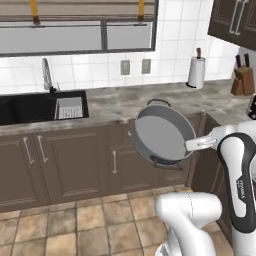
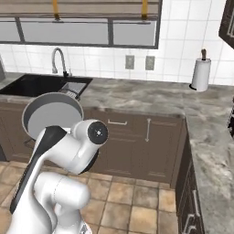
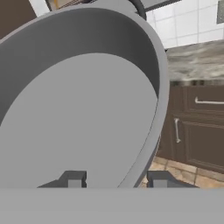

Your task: Move the pot and pan from the stove into the sink.

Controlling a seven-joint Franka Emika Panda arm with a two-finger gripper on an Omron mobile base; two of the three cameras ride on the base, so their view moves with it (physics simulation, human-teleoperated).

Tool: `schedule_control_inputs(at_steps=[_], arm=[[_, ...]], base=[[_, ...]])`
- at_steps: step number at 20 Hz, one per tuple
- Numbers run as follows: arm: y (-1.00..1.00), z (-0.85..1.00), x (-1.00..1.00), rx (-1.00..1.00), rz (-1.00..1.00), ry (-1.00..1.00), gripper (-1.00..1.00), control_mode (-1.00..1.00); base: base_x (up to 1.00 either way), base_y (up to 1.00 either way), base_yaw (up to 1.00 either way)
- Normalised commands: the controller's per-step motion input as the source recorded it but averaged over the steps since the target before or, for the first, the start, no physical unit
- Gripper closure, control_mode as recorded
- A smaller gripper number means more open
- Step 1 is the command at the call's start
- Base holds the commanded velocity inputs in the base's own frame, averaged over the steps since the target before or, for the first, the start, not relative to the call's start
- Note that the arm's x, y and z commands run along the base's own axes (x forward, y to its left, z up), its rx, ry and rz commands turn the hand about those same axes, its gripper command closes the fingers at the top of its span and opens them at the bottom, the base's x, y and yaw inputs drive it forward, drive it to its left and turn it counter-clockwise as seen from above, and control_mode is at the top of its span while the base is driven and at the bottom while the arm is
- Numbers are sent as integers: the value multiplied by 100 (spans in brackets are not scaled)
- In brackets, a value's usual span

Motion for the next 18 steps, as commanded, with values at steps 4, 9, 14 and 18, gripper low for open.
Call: schedule_control_inputs(at_steps=[4,9,14,18], arm=[[0,0,0,0,0,0,100,100],[0,0,0,0,0,0,100,100],[0,0,0,0,0,0,100,100],[0,0,0,0,0,0,100,100]], base=[[70,12,0],[57,19,0],[30,52,0],[18,71,0]])
